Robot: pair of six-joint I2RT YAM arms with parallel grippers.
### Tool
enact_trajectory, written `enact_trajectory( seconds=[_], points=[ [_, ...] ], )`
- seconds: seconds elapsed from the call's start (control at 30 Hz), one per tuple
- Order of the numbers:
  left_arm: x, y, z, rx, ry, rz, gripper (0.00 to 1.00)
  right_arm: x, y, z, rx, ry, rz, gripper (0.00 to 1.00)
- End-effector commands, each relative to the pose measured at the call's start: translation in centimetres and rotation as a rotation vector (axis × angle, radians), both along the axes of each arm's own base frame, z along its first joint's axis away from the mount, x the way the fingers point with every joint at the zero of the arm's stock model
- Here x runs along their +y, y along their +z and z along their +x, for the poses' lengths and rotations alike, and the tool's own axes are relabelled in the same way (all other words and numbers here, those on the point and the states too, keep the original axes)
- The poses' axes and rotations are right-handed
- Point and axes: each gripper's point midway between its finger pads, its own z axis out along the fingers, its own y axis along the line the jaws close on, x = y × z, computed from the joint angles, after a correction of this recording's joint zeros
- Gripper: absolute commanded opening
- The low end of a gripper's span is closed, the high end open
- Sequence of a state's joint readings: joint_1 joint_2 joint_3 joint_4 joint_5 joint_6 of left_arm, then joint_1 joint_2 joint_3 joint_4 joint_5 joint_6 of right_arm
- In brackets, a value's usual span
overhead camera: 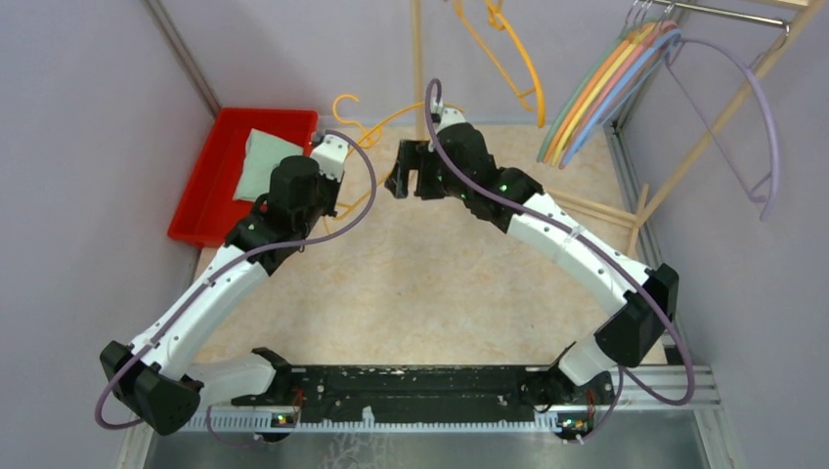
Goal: Organize the hangers
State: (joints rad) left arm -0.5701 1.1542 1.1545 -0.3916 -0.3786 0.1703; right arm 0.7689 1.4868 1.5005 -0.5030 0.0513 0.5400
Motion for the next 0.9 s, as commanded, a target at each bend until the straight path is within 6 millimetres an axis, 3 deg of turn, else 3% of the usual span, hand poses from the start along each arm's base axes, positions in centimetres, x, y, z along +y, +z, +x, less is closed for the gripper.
enact_trajectory(
  seconds=[0.0, 0.17, 0.27, 0.3, 0.4, 0.57, 0.87],
  points=[
    [0.1, 0.8, -0.1, -0.038, 0.018, -0.06, 0.0, 2.6, 9.6, 2.5, -0.171, -0.007, 0.233, 0.81],
    [0.1, 1.0, -0.3, -0.048, 0.022, -0.082, 0.0, 4.3, 11.1, 3.8, -0.173, -0.009, 0.306, 0.81],
    [-0.1, 1.6, -0.2, -0.068, 0.017, -0.097, 0.0, 5.4, 10.8, 4.5, -0.151, -0.002, 0.331, 0.81],
    [-0.1, 1.8, -0.1, -0.073, 0.016, -0.101, 0.0, 6.4, 9.4, 5.0, -0.117, 0.005, 0.328, 0.81],
    [-0.3, 2.4, 0.2, -0.085, 0.019, -0.107, 0.0, 7.6, 8.7, 5.2, -0.062, 0.018, 0.361, 0.78],
    [-0.7, 3.7, 0.8, -0.113, 0.012, -0.127, 0.0, 7.7, 8.4, 5.5, -0.044, -0.01, 0.403, 0.76],
    [-1.8, 4.1, 1.1, -0.114, -0.011, -0.167, 0.0, 9.1, 8.4, 6.0, -0.03, 0.01, 0.455, 0.75]
  ],
)
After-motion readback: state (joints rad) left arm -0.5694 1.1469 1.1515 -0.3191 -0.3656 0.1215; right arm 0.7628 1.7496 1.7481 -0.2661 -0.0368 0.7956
